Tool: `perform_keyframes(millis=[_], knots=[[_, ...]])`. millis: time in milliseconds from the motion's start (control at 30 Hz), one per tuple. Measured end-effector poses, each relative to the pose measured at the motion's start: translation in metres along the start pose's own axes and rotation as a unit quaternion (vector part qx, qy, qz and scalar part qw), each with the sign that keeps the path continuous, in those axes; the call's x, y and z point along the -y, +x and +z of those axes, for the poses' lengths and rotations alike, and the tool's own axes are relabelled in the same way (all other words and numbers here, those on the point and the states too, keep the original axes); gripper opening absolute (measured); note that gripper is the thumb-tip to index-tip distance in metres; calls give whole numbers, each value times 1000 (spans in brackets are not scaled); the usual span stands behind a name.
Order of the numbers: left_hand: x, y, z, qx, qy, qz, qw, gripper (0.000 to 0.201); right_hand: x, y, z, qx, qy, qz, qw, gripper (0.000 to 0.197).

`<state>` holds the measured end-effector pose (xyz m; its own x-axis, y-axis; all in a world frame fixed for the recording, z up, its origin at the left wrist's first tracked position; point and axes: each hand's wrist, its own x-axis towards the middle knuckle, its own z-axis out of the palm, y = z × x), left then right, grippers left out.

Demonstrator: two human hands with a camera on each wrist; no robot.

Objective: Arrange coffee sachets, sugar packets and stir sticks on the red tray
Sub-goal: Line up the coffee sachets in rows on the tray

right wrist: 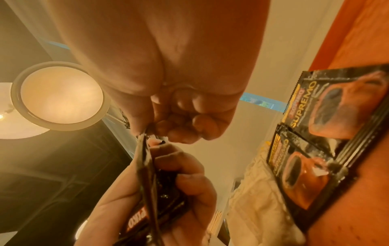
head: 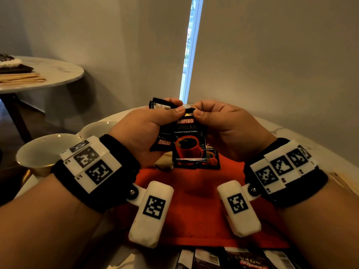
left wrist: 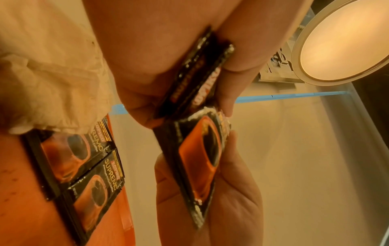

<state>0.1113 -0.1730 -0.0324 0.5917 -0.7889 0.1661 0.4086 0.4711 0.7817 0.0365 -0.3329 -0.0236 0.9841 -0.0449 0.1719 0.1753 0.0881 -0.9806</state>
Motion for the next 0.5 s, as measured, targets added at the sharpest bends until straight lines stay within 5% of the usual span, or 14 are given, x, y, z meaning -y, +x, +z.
perform_keyframes(millis=[133,333,500], knots=[[1,2,-5,-27,15,-25,999,16,-1,2,-4,-38,-93,-20,995,8],[-2,3,-11,-62,72,-78,992,33,1,2,-7,-55,-129,-69,988,22],[-15,2,-10,-176,27,-64,982,13,-4,7,-21,-216,-125,0,968,25]])
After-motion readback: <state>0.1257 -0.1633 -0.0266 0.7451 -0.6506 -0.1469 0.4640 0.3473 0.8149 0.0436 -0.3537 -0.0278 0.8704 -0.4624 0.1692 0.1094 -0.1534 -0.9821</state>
